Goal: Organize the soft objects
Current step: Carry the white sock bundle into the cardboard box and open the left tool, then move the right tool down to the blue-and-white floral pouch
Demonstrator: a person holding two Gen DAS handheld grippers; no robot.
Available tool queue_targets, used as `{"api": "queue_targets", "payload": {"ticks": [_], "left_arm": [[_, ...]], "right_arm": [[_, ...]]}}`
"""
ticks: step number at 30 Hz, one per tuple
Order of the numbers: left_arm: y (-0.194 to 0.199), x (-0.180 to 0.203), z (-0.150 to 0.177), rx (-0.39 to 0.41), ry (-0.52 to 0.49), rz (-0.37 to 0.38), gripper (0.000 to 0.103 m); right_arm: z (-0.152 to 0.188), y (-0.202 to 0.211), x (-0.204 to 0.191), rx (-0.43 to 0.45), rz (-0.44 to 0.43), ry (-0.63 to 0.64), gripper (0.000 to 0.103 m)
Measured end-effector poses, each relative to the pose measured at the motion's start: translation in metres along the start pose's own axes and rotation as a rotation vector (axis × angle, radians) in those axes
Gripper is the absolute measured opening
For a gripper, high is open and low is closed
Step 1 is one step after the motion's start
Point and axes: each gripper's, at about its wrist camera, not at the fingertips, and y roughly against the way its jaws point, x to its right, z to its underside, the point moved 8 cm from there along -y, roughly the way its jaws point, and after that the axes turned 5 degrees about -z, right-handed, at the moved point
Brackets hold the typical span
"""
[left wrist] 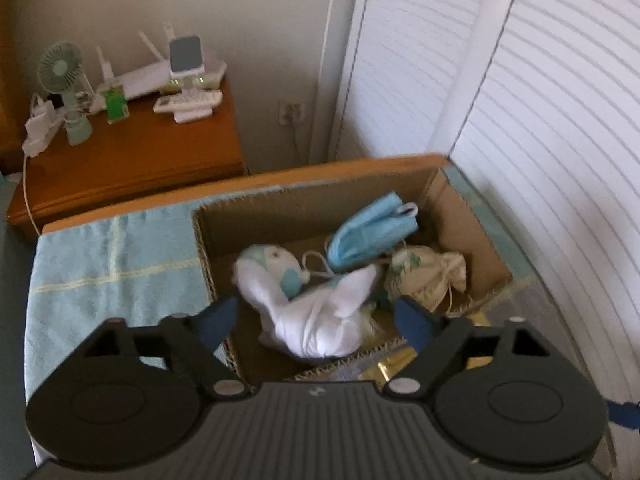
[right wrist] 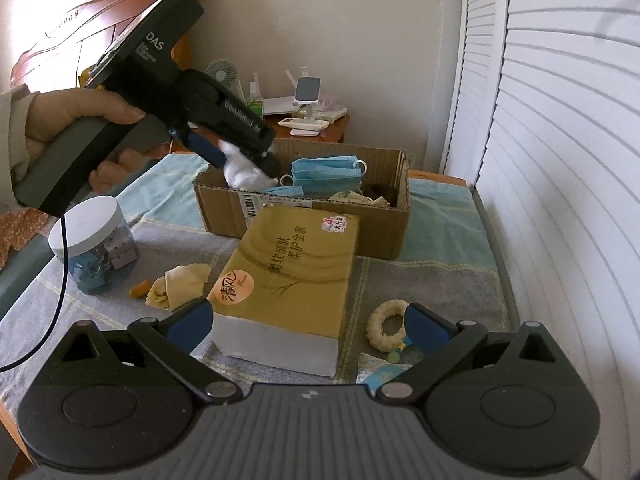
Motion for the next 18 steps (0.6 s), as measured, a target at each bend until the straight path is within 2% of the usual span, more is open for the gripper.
{"api": "queue_targets", "payload": {"ticks": [4,8,18], "left_arm": [[0.012,-0.004,-0.002,0.023,0.007,0.002,0.088],[0.029,-0.003,0.004,0.051,-0.013,0.007,0.093],[0.08,0.007,0.053,0.104,-0.062,0.017,0.097]], "right_arm": [[0.0,0.001,-0.001,0.001,0.004,0.001,0.103],[0.0,0.002,-0.001,0.003,0.007,0.001,0.103],[0.01,0.008,-0.001,-0.002,0.035,-0.013,0.103]]}}
